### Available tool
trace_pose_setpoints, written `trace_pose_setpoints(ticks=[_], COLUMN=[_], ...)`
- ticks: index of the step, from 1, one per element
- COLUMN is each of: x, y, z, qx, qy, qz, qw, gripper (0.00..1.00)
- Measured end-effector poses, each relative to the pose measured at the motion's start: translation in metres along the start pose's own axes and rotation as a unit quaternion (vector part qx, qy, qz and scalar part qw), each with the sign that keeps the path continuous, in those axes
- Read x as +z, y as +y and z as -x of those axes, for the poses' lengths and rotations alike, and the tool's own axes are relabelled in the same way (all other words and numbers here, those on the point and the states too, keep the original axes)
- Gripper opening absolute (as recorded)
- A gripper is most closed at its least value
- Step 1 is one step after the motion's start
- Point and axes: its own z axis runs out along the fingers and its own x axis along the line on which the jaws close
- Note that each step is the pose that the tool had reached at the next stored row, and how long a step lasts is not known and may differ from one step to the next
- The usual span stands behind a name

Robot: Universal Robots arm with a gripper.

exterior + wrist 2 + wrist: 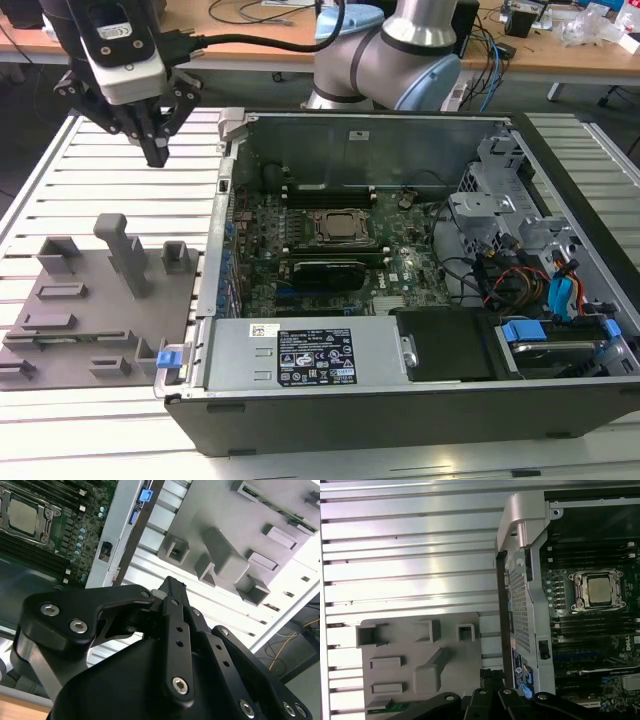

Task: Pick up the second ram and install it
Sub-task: 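Reach for the second ram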

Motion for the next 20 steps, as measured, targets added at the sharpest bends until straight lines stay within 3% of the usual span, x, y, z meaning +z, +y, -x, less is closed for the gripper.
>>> trace_pose_setpoints(ticks=[8, 14, 20], x=[0.0002, 0.0003, 0.0003], y=[-0.001, -0.0023, -0.003], z=[-0.0126, -0.0305, -0.0396], qx=[0.0, 0.0, 0.0], qy=[0.0, 0.0, 0.0], qz=[0.0, 0.0, 0.0], qw=[1.0, 1.0, 1.0], gripper=[0.11, 0.11, 0.11])
